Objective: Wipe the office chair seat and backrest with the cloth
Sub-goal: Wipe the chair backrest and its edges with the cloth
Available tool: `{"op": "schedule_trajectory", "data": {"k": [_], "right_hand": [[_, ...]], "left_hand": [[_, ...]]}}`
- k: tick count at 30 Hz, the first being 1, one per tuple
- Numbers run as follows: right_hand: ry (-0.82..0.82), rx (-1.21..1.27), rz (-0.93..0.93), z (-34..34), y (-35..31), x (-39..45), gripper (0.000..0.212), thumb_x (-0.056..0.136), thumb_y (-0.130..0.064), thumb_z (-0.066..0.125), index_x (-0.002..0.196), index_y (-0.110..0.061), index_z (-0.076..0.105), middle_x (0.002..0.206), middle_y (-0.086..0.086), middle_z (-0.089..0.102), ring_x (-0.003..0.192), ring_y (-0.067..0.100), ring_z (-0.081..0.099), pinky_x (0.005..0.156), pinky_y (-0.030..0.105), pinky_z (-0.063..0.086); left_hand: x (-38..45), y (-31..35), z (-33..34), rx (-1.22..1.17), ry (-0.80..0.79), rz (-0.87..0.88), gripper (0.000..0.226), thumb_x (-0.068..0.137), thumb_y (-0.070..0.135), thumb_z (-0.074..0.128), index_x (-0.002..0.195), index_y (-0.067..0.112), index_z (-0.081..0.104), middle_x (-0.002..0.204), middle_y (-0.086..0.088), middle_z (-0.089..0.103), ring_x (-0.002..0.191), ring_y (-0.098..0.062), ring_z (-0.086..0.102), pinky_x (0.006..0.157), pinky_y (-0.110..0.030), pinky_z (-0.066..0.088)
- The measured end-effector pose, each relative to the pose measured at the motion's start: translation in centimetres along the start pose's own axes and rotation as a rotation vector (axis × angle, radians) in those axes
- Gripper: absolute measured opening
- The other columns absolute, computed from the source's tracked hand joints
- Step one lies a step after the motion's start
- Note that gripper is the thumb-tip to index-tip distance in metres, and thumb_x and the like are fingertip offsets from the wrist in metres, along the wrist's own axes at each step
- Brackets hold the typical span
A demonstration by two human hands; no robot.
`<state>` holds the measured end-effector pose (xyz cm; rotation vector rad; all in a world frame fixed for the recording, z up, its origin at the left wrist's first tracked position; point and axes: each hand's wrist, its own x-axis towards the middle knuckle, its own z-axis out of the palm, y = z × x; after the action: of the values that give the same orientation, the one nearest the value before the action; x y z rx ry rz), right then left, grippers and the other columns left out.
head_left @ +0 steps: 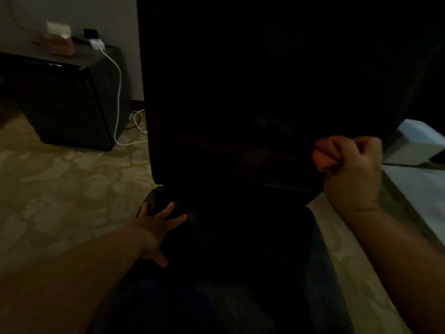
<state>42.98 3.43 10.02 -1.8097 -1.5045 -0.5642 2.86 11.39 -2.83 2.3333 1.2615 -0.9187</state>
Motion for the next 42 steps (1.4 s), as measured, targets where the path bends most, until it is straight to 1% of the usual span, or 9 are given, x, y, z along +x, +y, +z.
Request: {"op": "schedule_trajectory", "data": {"k": [4,9,16,21,24,30,35,38,42], "right_hand": [[0.11,0.175,0.286,-1.1,-0.8,-0.4,0.037,0.093,-0.031,0.062,0.126,-0.015,0.056,0.126,0.021,0.05,0.103,0.02,0.047,0.086,0.031,0.04],[0.253,0.243,0.505,0.1,-2.9,-0.4,0.046,0.088,-0.029,0.061,0.131,-0.015,0.053,0.13,0.019,0.047,0.11,0.029,0.053,0.097,0.05,0.051],[0.34,0.158,0.248,1.4,-6.8,5.6,0.03,0.088,-0.027,0.057,0.113,-0.014,0.064,0.12,0.019,0.051,0.106,0.032,0.055,0.093,0.039,0.048],[-0.038,-0.075,-0.309,2.7,-6.0,3.7,0.028,0.089,-0.026,0.069,0.112,-0.01,0.069,0.107,0.022,0.056,0.098,0.044,0.057,0.076,0.049,0.055],[-0.135,-0.193,-0.613,0.8,-6.1,7.7,0.032,0.093,-0.034,0.054,0.107,-0.009,0.069,0.108,0.024,0.057,0.097,0.045,0.058,0.07,0.05,0.057],[0.02,-0.072,-0.381,4.8,-12.7,6.8,0.023,0.087,-0.025,0.079,0.103,-0.01,0.07,0.103,0.018,0.061,0.093,0.041,0.059,0.067,0.042,0.053],[-0.055,0.084,-0.48,8.0,-18.7,4.4,0.026,0.085,-0.015,0.065,0.108,-0.005,0.072,0.106,0.022,0.065,0.096,0.045,0.063,0.068,0.046,0.053],[-0.017,0.053,-0.628,7.3,-17.0,4.9,0.022,0.088,-0.016,0.064,0.105,-0.005,0.073,0.103,0.022,0.066,0.094,0.044,0.064,0.067,0.048,0.054],[0.022,-0.076,-0.539,4.2,-9.7,6.6,0.025,0.092,-0.029,0.064,0.101,-0.007,0.071,0.1,0.021,0.064,0.091,0.044,0.064,0.066,0.045,0.055]], "left_hand": [[-0.6,1.0,-0.6,0.021,-0.032,-0.053,0.131,0.08,0.054,0.085,0.16,0.048,-0.018,0.17,-0.006,-0.032,0.159,-0.04,-0.014,0.127,-0.063,-0.002],[-0.8,2.0,-1.1,0.02,-0.063,-0.087,0.129,0.082,0.052,0.084,0.161,0.047,-0.019,0.169,-0.006,-0.033,0.159,-0.043,-0.015,0.127,-0.062,0.0],[-0.7,1.5,-0.6,-0.023,-0.048,-0.081,0.128,0.083,0.051,0.083,0.16,0.048,-0.019,0.169,-0.004,-0.033,0.158,-0.045,-0.017,0.126,-0.06,-0.002],[-0.3,1.3,-0.3,-0.06,-0.049,-0.061,0.129,0.082,0.047,0.085,0.159,0.052,-0.018,0.169,-0.001,-0.035,0.156,-0.048,-0.02,0.126,-0.06,-0.002],[0.0,0.9,-0.2,-0.085,-0.037,-0.063,0.13,0.08,0.049,0.086,0.158,0.054,-0.017,0.169,0.003,-0.034,0.153,-0.052,-0.023,0.126,-0.063,0.001],[1.3,0.0,0.9,-0.116,-0.036,-0.079,0.138,0.071,0.054,0.091,0.153,0.062,-0.02,0.167,0.007,-0.037,0.148,-0.058,-0.029,0.126,-0.068,0.005],[1.8,-0.5,1.4,-0.123,-0.012,-0.085,0.142,0.066,0.06,0.091,0.144,0.068,-0.028,0.165,0.008,-0.039,0.152,-0.053,-0.026,0.127,-0.066,0.004],[2.9,-1.8,2.6,-0.147,0.013,-0.072,0.147,0.052,0.068,0.09,0.123,0.081,-0.038,0.159,0.012,-0.044,0.156,-0.047,-0.021,0.125,-0.069,0.007],[2.5,-1.1,2.2,-0.117,0.015,-0.088,0.144,0.06,0.059,0.092,0.141,0.072,-0.026,0.158,0.013,-0.042,0.153,-0.05,-0.026,0.127,-0.066,0.005]]}}
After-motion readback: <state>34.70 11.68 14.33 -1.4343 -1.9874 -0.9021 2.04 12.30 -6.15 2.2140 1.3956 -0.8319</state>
